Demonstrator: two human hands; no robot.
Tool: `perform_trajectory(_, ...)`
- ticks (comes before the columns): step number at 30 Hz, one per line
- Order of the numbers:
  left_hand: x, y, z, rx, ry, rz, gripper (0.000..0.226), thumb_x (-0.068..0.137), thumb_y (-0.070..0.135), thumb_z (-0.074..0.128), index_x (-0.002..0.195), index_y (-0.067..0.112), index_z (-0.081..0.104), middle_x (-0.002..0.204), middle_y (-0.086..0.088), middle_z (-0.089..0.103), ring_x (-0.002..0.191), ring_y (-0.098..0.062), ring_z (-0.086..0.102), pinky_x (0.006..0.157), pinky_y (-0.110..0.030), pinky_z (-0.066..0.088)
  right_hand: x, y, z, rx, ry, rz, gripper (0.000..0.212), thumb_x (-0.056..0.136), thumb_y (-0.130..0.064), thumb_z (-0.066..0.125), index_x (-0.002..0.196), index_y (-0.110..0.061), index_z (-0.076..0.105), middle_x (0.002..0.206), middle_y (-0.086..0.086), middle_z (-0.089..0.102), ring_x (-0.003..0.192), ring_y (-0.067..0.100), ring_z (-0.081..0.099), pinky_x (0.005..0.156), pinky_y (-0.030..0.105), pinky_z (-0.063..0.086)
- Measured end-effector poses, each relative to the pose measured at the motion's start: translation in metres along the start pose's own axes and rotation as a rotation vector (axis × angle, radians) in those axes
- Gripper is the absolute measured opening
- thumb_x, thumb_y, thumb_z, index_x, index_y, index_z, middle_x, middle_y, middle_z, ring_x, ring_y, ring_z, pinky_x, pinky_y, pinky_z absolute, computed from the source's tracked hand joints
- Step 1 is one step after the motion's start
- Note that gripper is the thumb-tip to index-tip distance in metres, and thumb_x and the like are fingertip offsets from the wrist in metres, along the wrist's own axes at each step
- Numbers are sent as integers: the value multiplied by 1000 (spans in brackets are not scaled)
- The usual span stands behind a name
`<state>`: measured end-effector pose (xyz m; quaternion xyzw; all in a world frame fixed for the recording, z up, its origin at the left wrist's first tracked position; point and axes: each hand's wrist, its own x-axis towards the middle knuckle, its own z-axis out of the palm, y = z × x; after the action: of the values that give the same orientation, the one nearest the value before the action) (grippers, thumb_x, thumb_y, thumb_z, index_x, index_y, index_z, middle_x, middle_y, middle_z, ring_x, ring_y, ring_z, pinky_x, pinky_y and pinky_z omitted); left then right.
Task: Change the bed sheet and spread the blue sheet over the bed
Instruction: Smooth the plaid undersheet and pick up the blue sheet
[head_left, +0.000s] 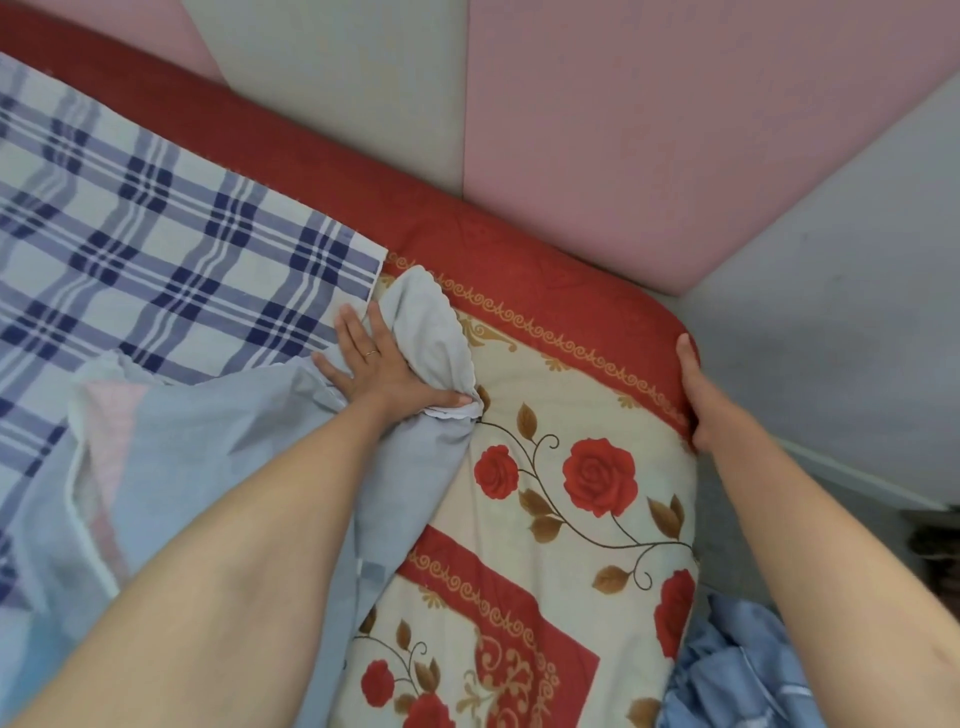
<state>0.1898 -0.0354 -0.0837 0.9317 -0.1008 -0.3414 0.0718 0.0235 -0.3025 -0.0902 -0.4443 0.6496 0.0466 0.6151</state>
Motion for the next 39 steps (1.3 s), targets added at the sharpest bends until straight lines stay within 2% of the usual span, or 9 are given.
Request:
perform_trajectory(4, 2, -1, 4, 8, 29, 11, 167, 31, 90, 64, 136, 13, -41, 144, -13, -45, 133, -27, -43, 102, -60, -23, 9, 3, -5, 197, -70, -277, 105, 39, -72, 81, 127, -19, 55, 110, 5, 71, 94, 21, 70, 78, 35, 57)
perform_trajectory(11, 7, -3, 10, 20, 66, 4, 170, 26, 91, 63, 134, 15, -44, 145, -13, -44, 133, -26, -42, 103, -61, -22, 1, -41, -10, 91, -324, -289, 30, 87, -34, 62, 112, -17, 63, 88, 3, 74, 75, 14, 71, 62, 27, 58)
perform_trajectory(17, 11, -4, 12, 5, 92, 9, 170, 26, 90, 64, 135, 15, -42, 145, -14, -43, 134, -26, -42, 102, -60, -24, 35, -8, -9, 103, 103, -368, 84, 59, -47, 84, 129, -12, 53, 115, 9, 65, 95, 23, 67, 82, 37, 57)
perform_trajectory(19, 9, -6, 14, 0, 110, 8, 169, 28, 90, 65, 136, 15, -41, 146, -14, -43, 134, -25, -41, 102, -60, -23, 38, 1, -13, 145, 52, -313, 104, 46, -68, 82, 130, -16, 50, 114, 7, 65, 95, 22, 68, 82, 38, 57)
perform_trajectory(22, 0, -6, 16, -41, 190, 14, 164, 34, 88, 67, 140, 16, -36, 150, -13, -37, 137, -25, -37, 103, -59, -23, 17, 26, -14, 91, -195, -209, 82, 63, -72, 67, 125, -18, 56, 109, 6, 70, 97, 20, 68, 81, 33, 56)
perform_trajectory(28, -56, 28, 50, -248, 392, -116, 111, 80, 45, 70, 150, 18, -12, 158, -13, -11, 146, -25, -13, 112, -56, -8, -19, 90, -33, -261, -115, -153, 111, 57, -80, 65, 142, -14, 40, 137, 4, 52, 123, 25, 52, 93, 27, 39)
perform_trajectory(33, -165, 38, 123, -388, 439, 247, 54, 90, 18, 57, 140, 21, 39, 153, -12, 16, 143, -27, 11, 117, -44, 7, -48, 133, -64, -758, -386, -221, 87, 76, -73, 56, 140, -15, 43, 137, 1, 52, 123, 20, 51, 100, 27, 38)
perform_trajectory(36, -263, 31, 162, -340, 70, 524, 58, 87, 47, 60, 138, 25, 43, 148, -1, 25, 139, -19, 20, 113, -34, 17, -50, 151, -112, -1508, -616, 32, 113, 46, -83, 49, 135, -14, 50, 138, 4, 52, 120, 21, 53, 106, 39, 39)
perform_trajectory(39, -320, 32, 193, -199, -206, 455, 88, 76, 67, 61, 148, 35, 20, 152, 9, 5, 140, -14, 7, 116, -37, 17, -68, 160, -143, -1860, -637, 29, 77, 76, -56, 54, 136, -8, 47, 141, 12, 48, 125, 27, 49, 107, 40, 36)
